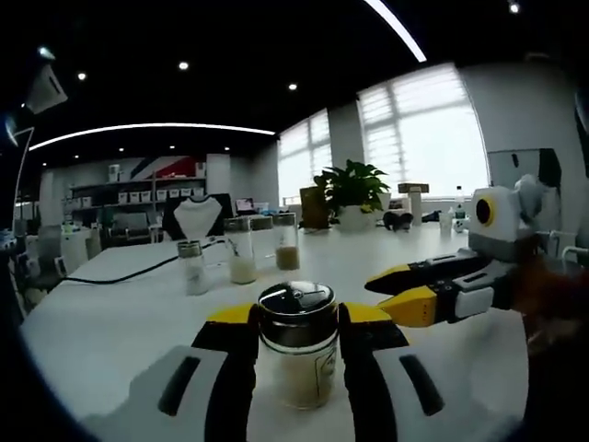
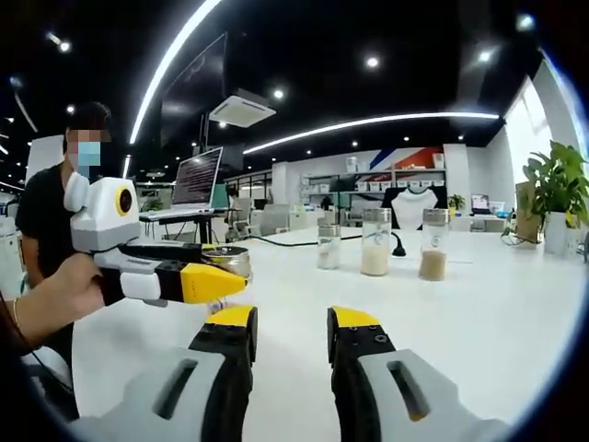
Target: Rotate the seasoning bottle until the label or dispensing opening points toward the visible target arrow and the bottle remains upright within the marked orientation range
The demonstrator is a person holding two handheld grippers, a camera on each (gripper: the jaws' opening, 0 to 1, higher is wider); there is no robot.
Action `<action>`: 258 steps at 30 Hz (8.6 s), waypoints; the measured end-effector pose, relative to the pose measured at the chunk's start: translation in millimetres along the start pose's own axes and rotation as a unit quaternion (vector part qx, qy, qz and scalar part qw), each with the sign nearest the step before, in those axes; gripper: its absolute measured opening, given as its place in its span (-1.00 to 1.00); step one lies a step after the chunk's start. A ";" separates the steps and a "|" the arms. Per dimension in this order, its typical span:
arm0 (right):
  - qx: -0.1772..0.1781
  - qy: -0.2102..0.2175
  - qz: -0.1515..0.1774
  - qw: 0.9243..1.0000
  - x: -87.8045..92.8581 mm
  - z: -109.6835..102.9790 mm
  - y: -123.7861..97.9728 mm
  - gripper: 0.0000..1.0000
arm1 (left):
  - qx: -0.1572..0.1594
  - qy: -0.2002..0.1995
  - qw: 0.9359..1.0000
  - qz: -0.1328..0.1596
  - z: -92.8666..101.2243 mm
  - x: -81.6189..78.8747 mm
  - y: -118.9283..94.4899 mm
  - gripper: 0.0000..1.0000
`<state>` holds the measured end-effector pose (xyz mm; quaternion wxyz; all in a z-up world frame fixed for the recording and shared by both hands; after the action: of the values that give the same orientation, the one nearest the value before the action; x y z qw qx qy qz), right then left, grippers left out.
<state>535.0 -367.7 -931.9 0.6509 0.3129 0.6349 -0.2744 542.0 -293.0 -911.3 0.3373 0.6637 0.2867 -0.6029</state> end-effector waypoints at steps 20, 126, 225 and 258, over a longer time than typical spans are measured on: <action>-0.002 0.003 0.007 1.000 -3.5 4.0 1.7 -0.44 | -0.043 0.019 0.999 -0.004 -19.3 -1.0 -9.0 -0.31; 0.126 0.010 0.026 0.992 -19.0 98.0 -62.2 0.17 | -0.191 -0.002 0.981 0.025 -89.7 -65.0 83.1 0.75; 0.131 0.027 -0.011 0.991 -6.4 112.6 -41.4 0.10 | -0.236 0.043 0.971 -0.015 -191.6 23.4 190.3 -0.32; 0.132 0.033 0.009 0.991 -19.4 111.9 -70.9 0.09 | -0.183 0.038 0.982 0.040 -114.7 -65.6 165.7 -0.32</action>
<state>553.8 -499.4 -917.0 0.5848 0.4110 0.6114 -0.3395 735.0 -301.1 -824.0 0.4658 0.6245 0.3777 -0.5003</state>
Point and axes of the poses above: the point that each gripper's makers call its tool centre point, and the gripper's own axes: y roughly forward along the fingers, z roughly to its right, x roughly out of its underside, the point moved 1 cm from there along -y, roughly backward along the fingers, and after that the axes turned 8 degrees about z, right-handed, at the moved point
